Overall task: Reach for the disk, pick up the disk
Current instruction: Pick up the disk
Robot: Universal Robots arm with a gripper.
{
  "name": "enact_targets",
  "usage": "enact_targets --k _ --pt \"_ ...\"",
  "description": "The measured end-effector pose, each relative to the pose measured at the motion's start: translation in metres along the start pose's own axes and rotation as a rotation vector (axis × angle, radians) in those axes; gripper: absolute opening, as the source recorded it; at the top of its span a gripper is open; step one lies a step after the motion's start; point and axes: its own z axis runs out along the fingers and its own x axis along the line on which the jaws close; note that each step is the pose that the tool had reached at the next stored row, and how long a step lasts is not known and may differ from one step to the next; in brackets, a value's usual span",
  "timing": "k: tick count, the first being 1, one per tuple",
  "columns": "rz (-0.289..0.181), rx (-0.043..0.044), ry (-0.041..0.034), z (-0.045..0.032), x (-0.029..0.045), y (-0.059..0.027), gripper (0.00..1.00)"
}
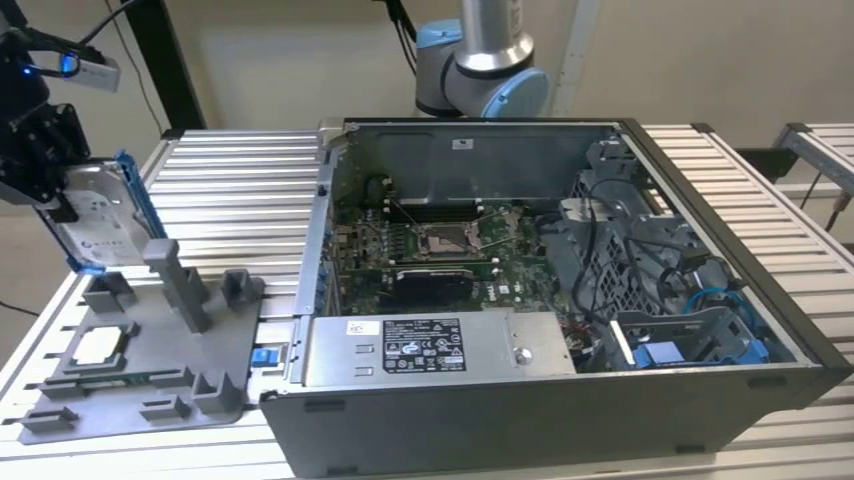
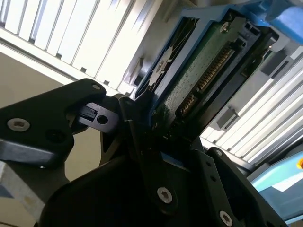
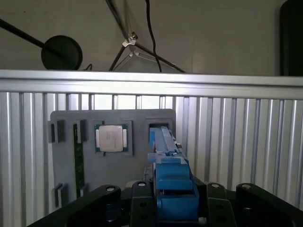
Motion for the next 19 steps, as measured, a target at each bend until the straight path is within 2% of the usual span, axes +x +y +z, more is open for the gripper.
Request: enact_targets --k 19 --pt "0.0 -0.0005 0.0001 -0.0255 0.0001 0.0002 0.0"
